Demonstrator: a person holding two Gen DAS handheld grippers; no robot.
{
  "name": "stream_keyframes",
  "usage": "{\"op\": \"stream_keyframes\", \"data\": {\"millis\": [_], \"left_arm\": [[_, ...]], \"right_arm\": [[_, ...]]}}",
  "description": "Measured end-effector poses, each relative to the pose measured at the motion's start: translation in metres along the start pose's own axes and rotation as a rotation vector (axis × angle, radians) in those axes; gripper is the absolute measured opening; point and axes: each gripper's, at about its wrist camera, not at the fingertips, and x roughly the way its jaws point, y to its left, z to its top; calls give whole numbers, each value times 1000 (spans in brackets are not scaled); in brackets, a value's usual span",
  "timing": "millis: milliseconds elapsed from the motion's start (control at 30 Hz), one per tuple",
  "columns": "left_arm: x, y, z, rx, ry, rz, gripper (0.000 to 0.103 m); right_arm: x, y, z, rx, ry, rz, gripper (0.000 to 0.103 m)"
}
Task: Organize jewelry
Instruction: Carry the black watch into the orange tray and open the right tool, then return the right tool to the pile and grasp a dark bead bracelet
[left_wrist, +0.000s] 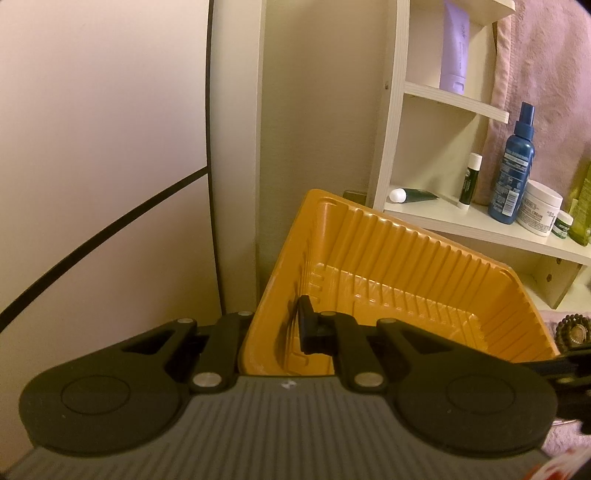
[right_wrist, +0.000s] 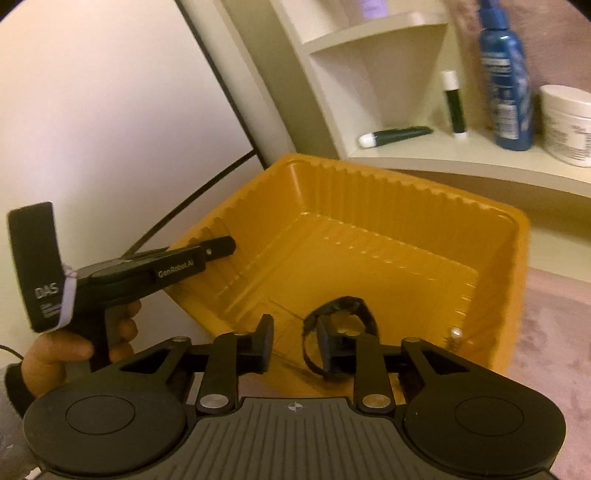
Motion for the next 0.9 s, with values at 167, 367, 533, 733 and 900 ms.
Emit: {"op": "stream_keyframes", "data": {"millis": [167, 367, 533, 733, 900], "left_arm": [[0, -1, 0, 1, -2, 1, 11], [-1, -1, 0, 5, -3, 4, 11], [-1, -1, 1, 11, -2, 8, 11], [0, -2, 1, 20, 0, 14, 11], [2, -2, 2, 21, 4, 18, 11]], "right_arm": [[-39, -22, -9, 39, -41, -52, 40], [-84, -59, -30, 98, -63, -176, 45], [-116, -93, -51, 161, -67, -295, 46], [-141, -122, -68, 187, -61, -418, 46], [-152, -138, -72, 183, -61, -478, 46]]}}
